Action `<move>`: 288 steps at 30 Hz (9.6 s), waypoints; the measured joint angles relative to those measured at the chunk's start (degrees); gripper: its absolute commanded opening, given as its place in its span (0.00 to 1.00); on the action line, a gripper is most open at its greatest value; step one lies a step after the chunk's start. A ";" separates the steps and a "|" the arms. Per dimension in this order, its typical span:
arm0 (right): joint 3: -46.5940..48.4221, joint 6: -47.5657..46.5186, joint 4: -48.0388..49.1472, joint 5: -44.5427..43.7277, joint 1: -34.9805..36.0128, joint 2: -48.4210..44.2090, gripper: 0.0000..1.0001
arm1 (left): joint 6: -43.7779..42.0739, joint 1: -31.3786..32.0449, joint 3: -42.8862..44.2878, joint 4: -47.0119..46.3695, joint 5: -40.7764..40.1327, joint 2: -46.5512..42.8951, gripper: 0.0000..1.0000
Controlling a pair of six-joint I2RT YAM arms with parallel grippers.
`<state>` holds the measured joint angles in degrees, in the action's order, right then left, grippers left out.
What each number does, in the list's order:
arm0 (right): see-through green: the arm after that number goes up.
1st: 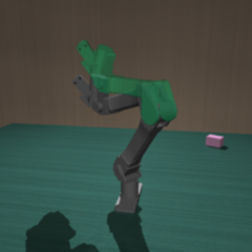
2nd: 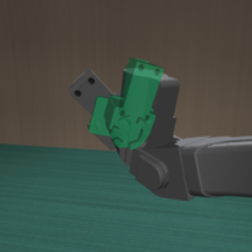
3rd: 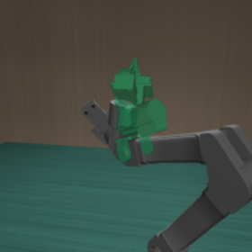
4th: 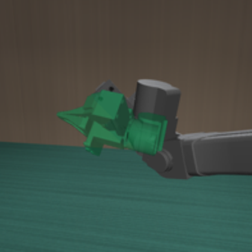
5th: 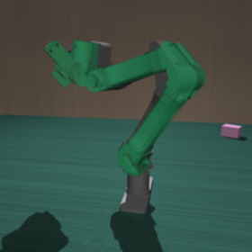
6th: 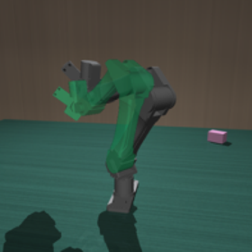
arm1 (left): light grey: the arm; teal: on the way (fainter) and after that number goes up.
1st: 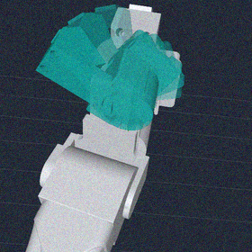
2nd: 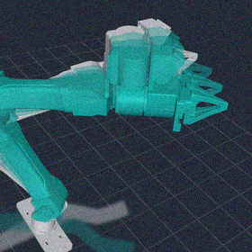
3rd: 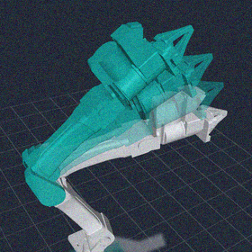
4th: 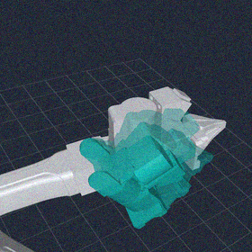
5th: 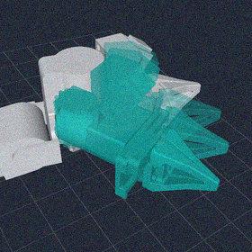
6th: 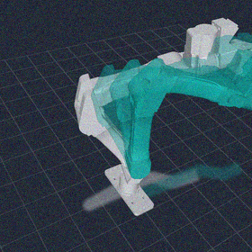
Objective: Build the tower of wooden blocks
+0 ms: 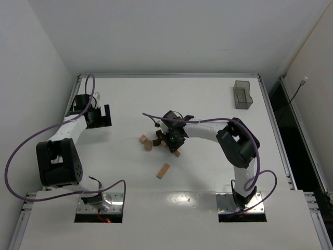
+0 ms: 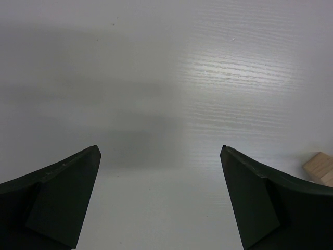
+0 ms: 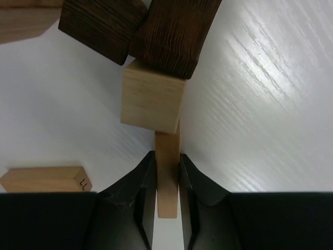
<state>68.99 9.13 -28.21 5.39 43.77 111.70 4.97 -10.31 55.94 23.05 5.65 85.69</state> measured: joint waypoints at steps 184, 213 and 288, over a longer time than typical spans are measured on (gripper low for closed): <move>-3.17 -13.49 -1.29 -12.39 -43.21 -27.47 0.52 | 22.05 52.00 42.66 13.49 -24.68 29.14 0.00; -3.17 -12.11 -2.12 -10.75 -43.21 -26.38 0.52 | 24.15 40.35 19.52 5.35 -15.65 27.45 0.00; -3.74 -11.91 -3.50 -5.81 -40.44 -26.38 0.55 | 28.04 42.32 25.66 8.24 -11.13 20.59 0.97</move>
<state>65.25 -2.79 -31.70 -0.43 3.33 85.32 33.01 32.01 81.60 31.29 -5.48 106.28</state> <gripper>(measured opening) 0.547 0.966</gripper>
